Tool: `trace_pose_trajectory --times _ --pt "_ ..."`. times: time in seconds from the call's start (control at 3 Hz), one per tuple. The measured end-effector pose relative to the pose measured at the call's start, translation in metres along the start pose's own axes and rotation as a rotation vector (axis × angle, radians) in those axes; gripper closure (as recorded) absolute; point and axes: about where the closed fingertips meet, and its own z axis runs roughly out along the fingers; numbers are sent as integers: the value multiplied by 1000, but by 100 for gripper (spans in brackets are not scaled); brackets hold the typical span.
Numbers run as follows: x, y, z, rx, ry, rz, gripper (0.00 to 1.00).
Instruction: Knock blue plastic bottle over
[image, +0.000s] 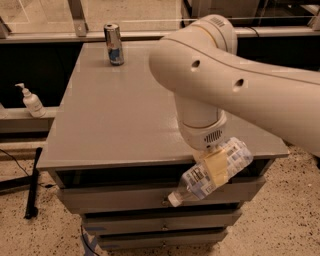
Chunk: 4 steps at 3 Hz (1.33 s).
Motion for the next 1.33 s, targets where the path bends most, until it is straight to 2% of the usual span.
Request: trace_pose_trajectory --times 0.33,0.67,1.0,1.33 --pt "16 -18 -12 38 26 37 100" --pt "29 -27 -41 49 -5 67 100" --pt "37 -38 -77 92 -103 115 100" --pt "36 -48 -97 141 -222 190 100"
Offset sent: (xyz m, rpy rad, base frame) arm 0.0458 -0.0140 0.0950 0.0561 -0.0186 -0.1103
